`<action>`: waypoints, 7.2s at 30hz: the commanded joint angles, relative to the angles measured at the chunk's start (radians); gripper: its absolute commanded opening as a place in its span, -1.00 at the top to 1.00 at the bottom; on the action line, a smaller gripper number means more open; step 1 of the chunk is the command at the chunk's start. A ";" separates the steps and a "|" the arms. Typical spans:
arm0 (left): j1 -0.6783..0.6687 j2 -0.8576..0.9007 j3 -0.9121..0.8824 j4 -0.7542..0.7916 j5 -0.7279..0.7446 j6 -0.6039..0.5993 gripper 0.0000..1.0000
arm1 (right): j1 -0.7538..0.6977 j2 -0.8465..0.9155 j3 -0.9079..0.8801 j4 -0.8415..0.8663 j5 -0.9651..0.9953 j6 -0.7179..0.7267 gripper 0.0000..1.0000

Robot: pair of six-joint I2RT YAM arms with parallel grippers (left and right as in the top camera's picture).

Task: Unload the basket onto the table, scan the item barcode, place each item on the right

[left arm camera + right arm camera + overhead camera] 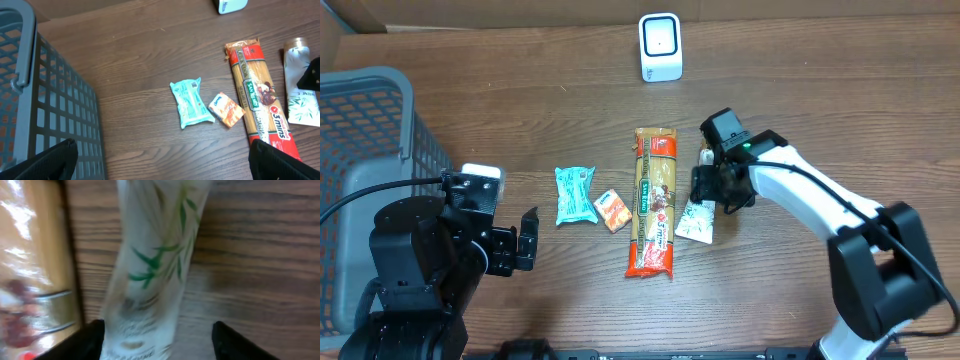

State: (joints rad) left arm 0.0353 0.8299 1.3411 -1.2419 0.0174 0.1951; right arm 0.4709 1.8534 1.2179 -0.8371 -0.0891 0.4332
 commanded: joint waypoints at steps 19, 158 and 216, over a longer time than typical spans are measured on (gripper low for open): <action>0.004 0.000 0.002 0.003 -0.009 0.023 -0.99 | -0.126 0.004 0.076 -0.004 -0.533 -0.381 0.93; 0.004 0.000 0.002 0.003 -0.009 0.023 -1.00 | -0.427 -0.067 -0.150 0.004 -0.317 -0.576 -0.16; 0.004 0.000 0.002 0.003 -0.009 0.023 -1.00 | -0.425 -0.067 -0.319 0.201 -0.422 -0.323 -0.15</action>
State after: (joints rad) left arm 0.0353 0.8299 1.3411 -1.2419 0.0174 0.1955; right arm 0.0456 1.7737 0.9329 -0.6388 -0.5274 0.0860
